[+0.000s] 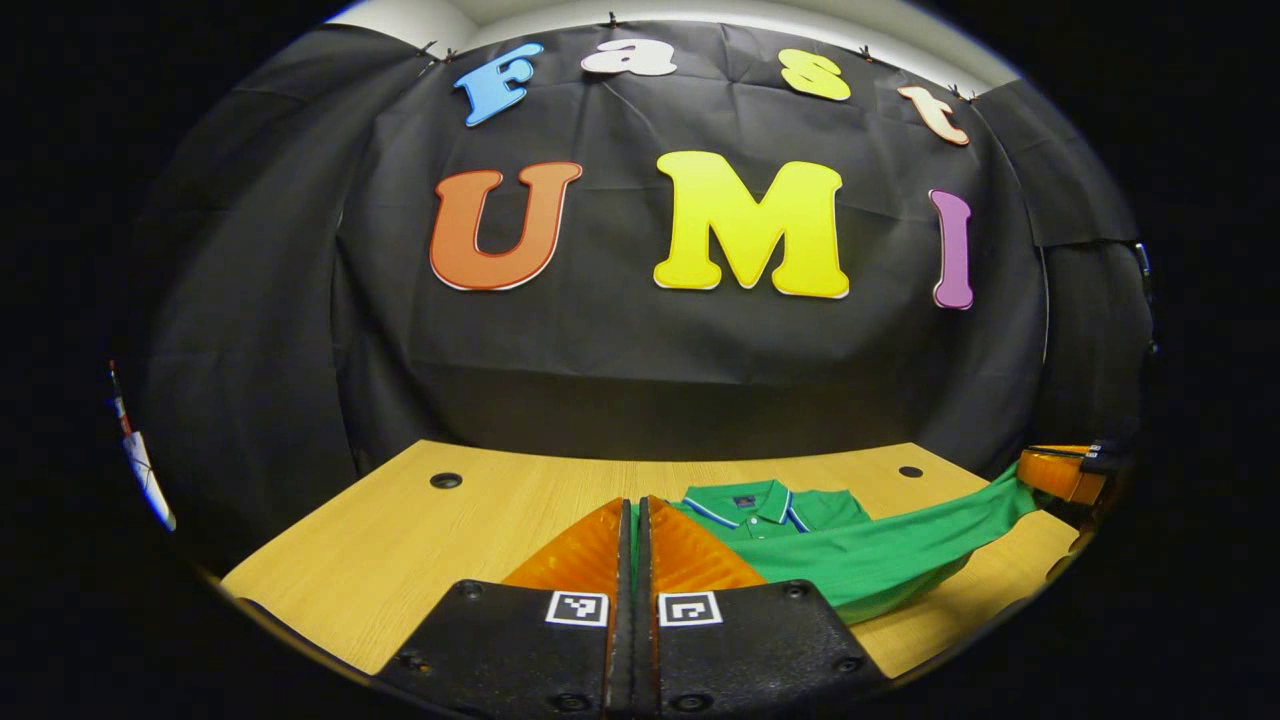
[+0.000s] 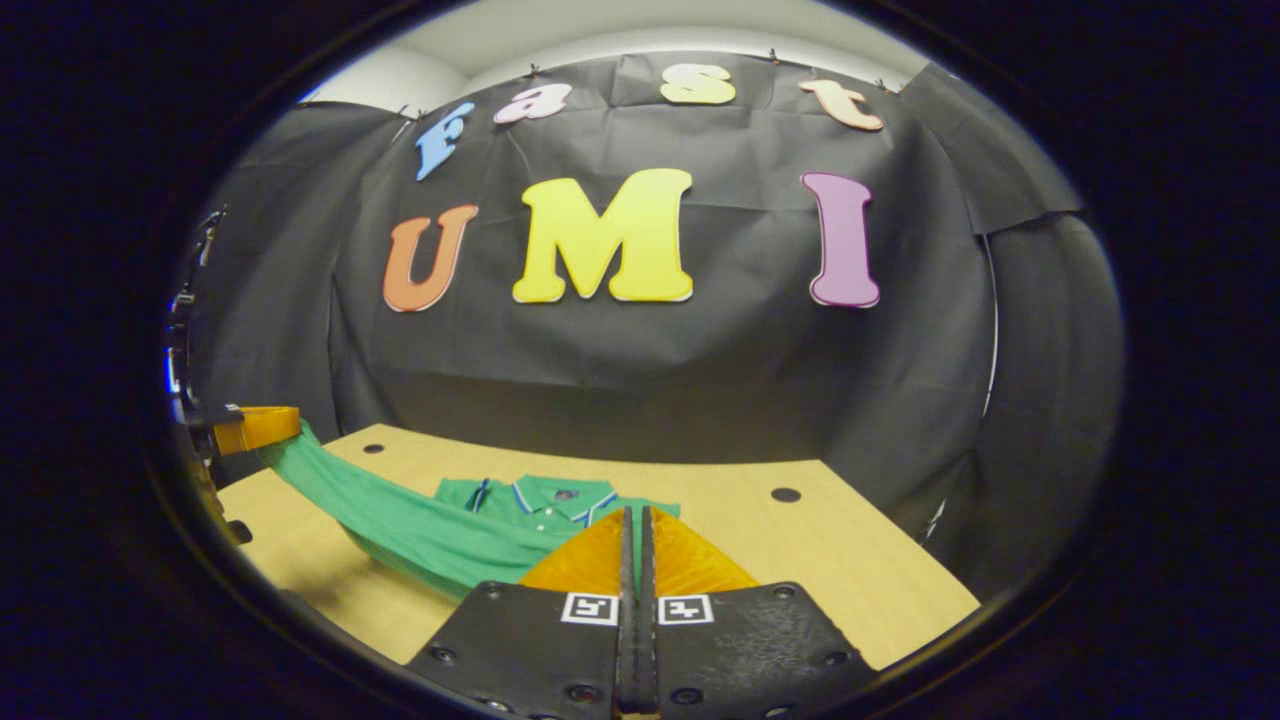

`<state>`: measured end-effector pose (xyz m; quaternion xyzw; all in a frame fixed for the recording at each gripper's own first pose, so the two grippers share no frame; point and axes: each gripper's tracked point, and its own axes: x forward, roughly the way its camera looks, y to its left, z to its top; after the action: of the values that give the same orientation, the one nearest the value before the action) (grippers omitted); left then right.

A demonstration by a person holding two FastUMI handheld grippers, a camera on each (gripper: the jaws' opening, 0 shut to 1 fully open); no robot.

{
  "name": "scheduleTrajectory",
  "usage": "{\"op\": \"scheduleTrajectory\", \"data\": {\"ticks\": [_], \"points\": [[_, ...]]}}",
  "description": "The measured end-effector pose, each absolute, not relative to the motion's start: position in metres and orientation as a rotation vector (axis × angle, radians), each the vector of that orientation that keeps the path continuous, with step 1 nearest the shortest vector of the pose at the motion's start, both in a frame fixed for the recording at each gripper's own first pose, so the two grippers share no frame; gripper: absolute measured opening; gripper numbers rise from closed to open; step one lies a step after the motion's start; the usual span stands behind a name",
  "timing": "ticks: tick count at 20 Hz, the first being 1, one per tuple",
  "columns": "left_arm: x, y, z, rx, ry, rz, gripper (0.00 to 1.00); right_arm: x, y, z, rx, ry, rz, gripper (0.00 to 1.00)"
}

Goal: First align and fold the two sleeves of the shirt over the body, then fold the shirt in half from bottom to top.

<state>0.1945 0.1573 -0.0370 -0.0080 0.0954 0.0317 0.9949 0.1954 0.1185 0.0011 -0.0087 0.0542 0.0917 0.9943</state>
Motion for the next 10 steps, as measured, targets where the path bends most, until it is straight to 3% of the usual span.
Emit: {"op": "scheduleTrajectory", "data": {"ticks": [10], "points": [[0.363,0.176,-0.015,-0.067,0.121,0.084,0.06,0.365,0.155,0.051,0.022,0.069,0.148,0.0]]}}
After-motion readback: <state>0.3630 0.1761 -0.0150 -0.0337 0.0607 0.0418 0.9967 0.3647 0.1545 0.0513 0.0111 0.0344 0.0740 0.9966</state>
